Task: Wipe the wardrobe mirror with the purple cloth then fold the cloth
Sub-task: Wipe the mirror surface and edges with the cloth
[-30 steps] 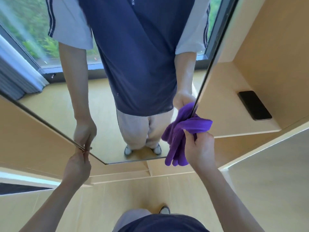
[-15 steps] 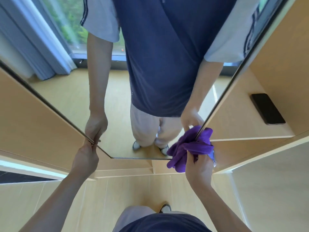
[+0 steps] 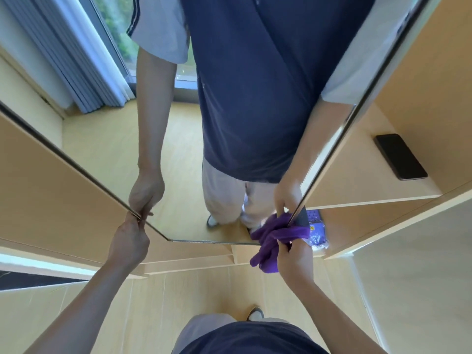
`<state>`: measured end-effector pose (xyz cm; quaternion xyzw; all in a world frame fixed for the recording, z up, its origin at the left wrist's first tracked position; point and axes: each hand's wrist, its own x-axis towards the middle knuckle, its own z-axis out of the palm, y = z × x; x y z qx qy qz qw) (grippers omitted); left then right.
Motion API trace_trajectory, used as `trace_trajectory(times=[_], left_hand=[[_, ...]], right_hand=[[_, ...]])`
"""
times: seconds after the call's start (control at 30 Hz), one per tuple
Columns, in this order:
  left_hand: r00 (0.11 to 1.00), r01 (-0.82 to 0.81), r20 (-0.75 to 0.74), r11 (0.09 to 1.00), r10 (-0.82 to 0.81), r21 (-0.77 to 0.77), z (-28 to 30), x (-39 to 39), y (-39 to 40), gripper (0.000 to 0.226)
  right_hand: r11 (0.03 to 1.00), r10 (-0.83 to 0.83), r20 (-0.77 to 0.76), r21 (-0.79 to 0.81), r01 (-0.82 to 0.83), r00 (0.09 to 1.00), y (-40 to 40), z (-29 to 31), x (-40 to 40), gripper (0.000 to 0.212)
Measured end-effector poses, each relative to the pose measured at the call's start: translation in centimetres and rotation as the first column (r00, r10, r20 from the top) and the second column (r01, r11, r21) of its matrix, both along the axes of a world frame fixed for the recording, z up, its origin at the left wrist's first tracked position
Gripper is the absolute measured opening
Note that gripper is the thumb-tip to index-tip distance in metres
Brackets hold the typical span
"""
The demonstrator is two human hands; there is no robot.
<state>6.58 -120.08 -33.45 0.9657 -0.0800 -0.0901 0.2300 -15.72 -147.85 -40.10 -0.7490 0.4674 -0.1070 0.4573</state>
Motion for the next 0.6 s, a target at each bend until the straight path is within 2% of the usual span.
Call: trace_trajectory(times=[0.17,0.43,0.53,0.6], left_hand=[[1.0,-0.007,0.004,1.0,0.007,-0.009,0.2,-0.9,0.1,0.023],[0.999,-0.018,-0.032,1.0,0.018,0.005,0.7,-2.7,0.6,0.027],[0.998,-0.03,-0.056,1.0,0.03,-0.001,0.8,-3.5,1.0,0.026],[0.996,-0.044,-0.074,0.999,0.044,-0.003,0.9,-4.0,1.2,0.023]], right_hand=[[0.983,-0.01,-0.087,0.181,0.026,0.996,-1.6,-3.8,1.2,0.013],[0.927,-0.127,-0.079,0.345,0.146,0.989,-2.7,-7.2,3.3,0.008],[0.853,-0.192,-0.053,0.484,0.194,0.98,-2.7,-8.1,3.8,0.009],[0.754,-0.276,-0.061,0.605,0.256,0.959,-2.3,-8.7,4.1,0.011]])
